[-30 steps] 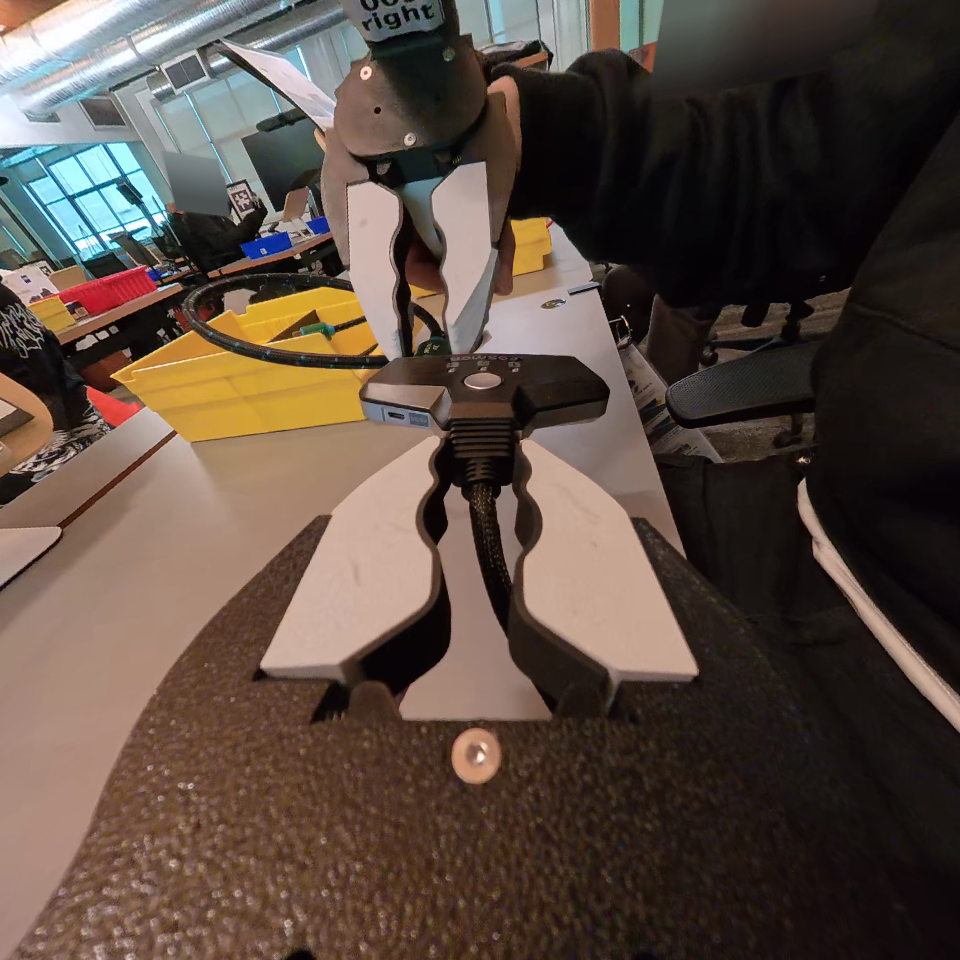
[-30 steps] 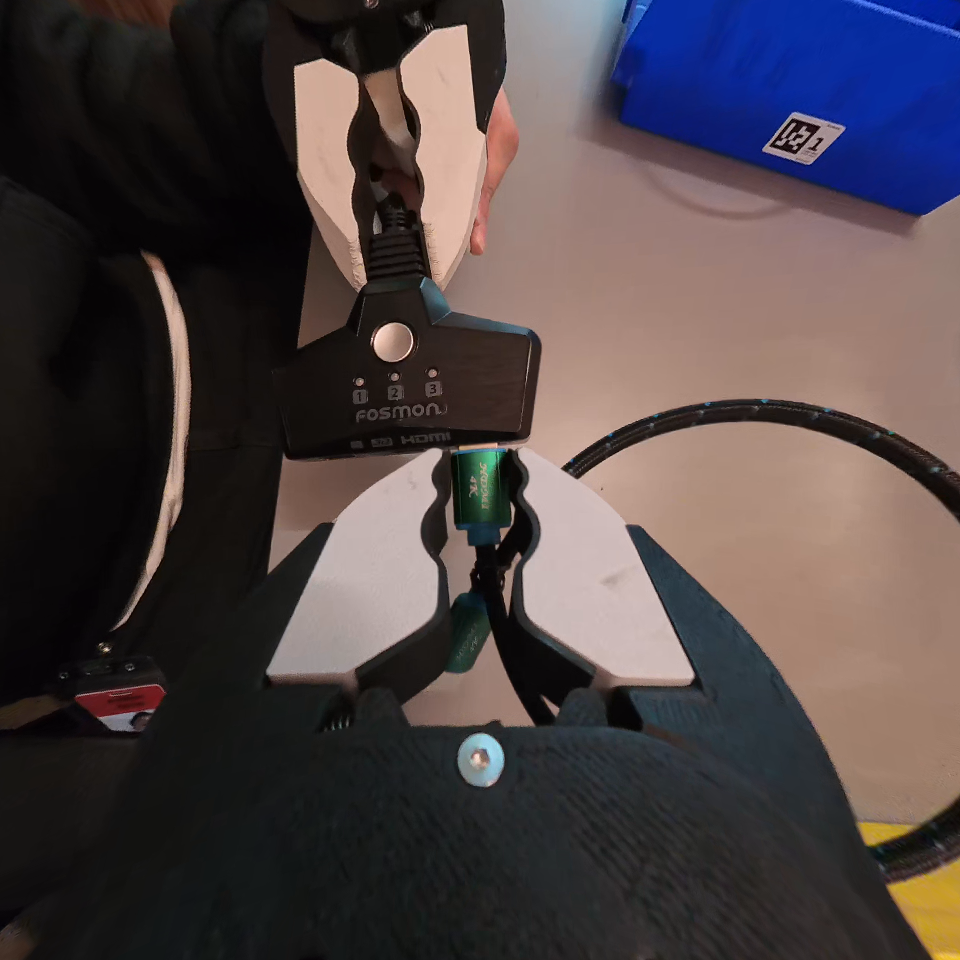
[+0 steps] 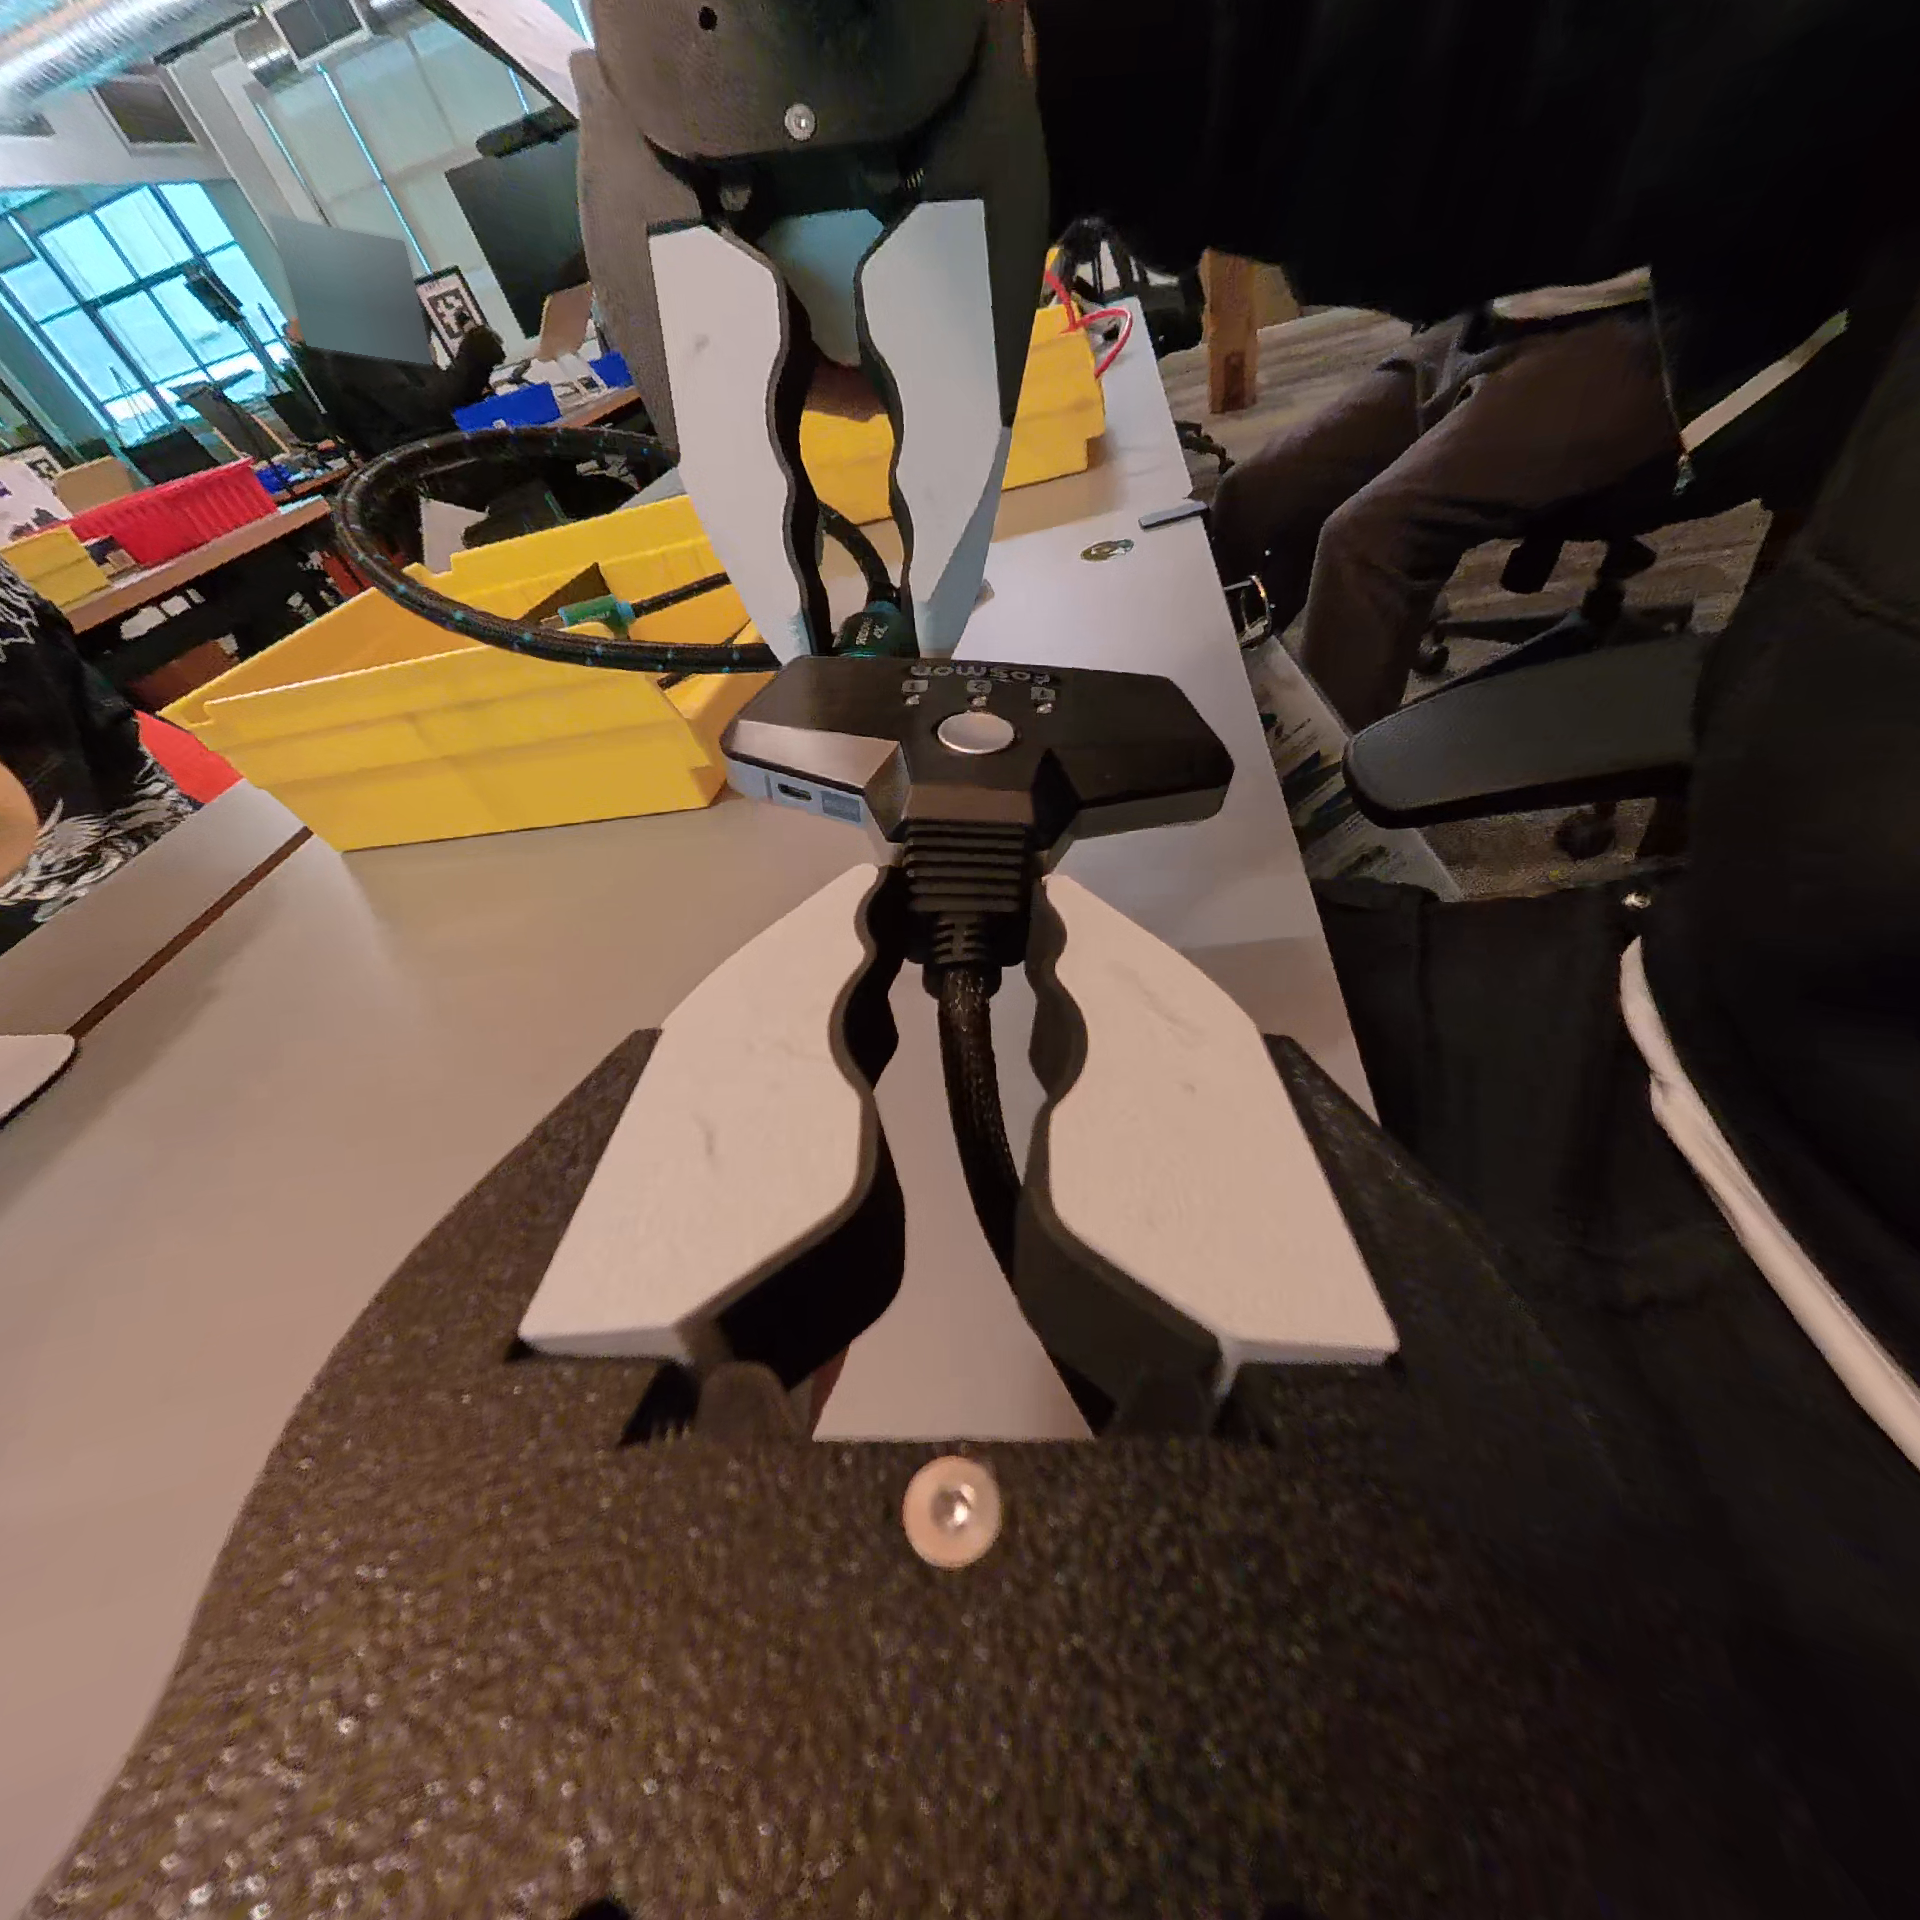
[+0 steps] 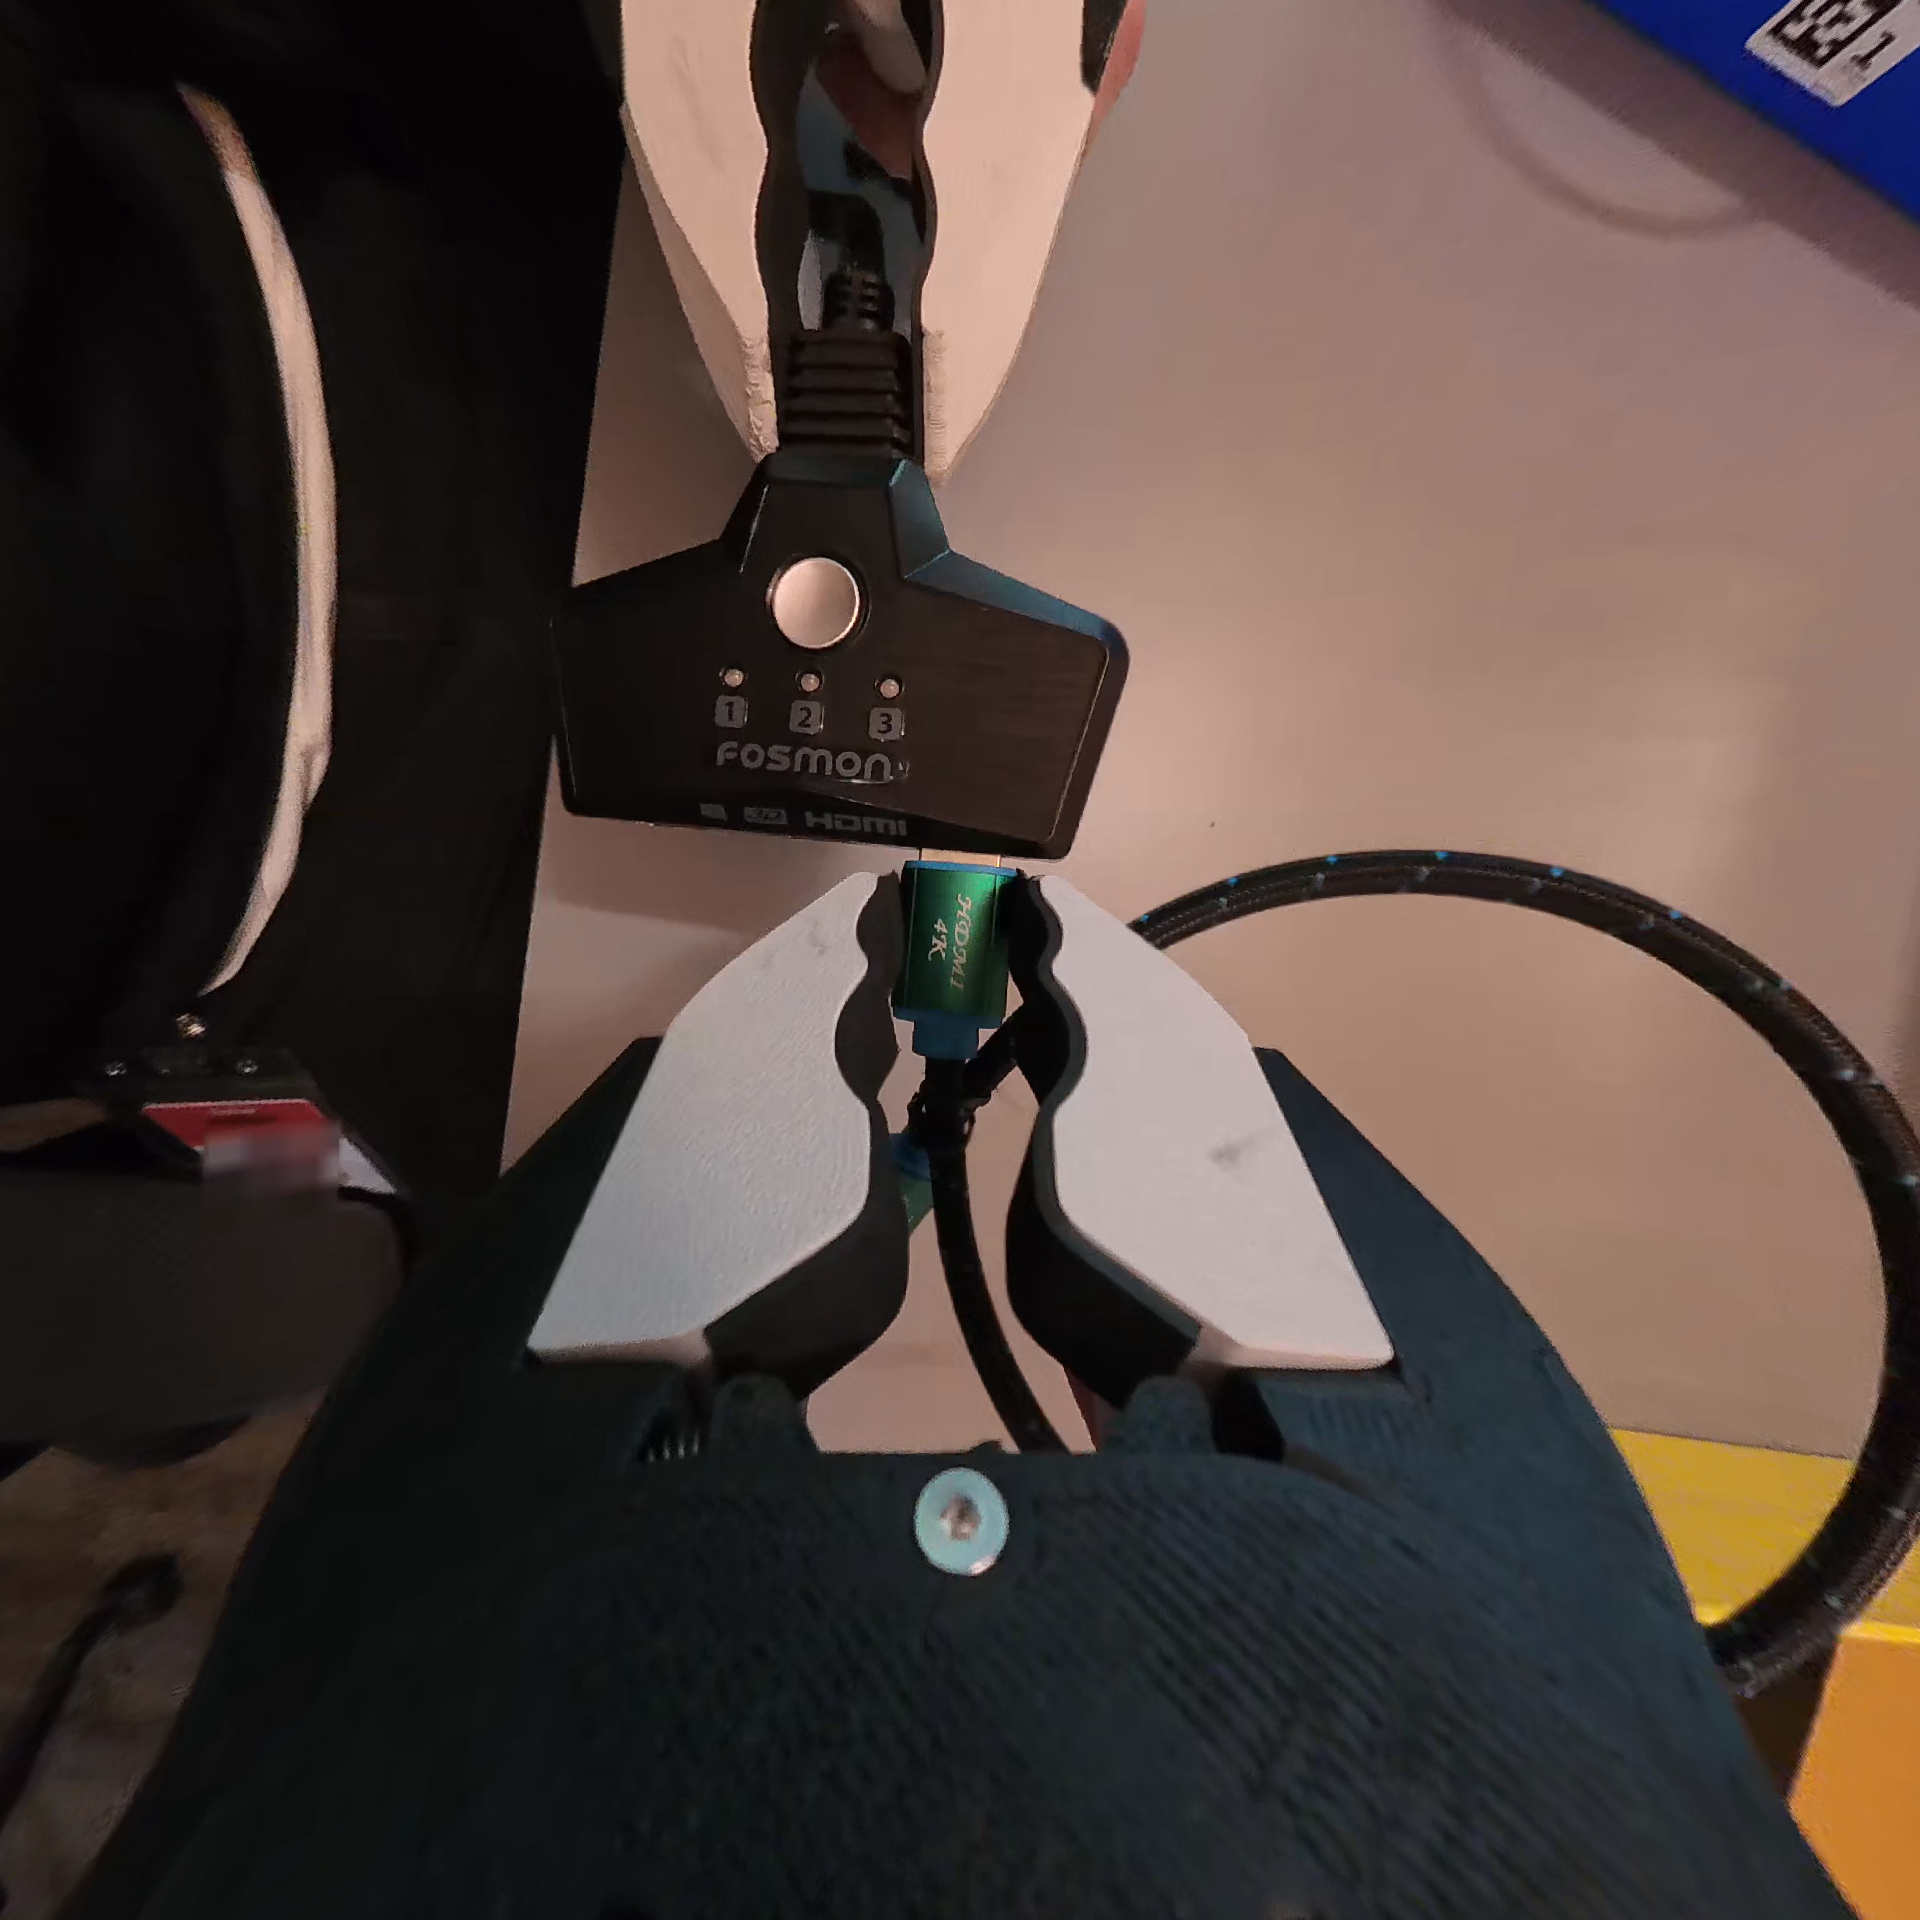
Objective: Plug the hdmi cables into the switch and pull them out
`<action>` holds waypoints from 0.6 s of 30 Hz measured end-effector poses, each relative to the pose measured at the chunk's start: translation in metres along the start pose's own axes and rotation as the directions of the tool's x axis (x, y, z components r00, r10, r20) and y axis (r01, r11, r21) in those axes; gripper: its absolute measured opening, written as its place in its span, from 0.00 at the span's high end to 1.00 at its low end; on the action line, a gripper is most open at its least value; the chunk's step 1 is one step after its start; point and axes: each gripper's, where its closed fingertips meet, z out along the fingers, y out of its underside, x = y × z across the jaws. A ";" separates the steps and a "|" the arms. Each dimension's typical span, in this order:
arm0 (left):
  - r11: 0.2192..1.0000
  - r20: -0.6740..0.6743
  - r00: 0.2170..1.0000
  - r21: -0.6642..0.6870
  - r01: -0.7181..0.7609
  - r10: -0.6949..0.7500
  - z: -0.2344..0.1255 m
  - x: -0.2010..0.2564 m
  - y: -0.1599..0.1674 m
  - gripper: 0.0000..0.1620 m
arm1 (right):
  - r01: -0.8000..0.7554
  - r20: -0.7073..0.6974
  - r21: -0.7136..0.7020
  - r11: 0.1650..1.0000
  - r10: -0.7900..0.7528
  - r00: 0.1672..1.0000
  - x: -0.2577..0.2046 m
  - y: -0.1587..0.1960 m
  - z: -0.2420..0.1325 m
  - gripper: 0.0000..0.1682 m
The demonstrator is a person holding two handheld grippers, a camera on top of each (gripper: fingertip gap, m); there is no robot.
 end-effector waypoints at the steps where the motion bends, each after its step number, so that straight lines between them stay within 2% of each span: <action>1: 1.000 -0.003 1.000 0.008 0.008 -0.008 0.001 0.000 -0.001 0.85 | 0.003 -0.002 -0.003 1.000 -0.003 1.000 0.001 0.000 -0.002 0.86; 7: 0.999 -0.014 0.999 0.013 0.040 -0.039 0.002 0.001 -0.003 0.86 | 0.018 -0.012 -0.026 1.000 -0.018 1.000 0.000 0.002 -0.003 0.86; 18: 0.998 -0.023 0.998 0.029 0.051 -0.050 0.000 0.001 -0.002 0.86 | -0.064 0.026 0.000 0.998 0.064 0.998 0.000 0.000 0.002 0.87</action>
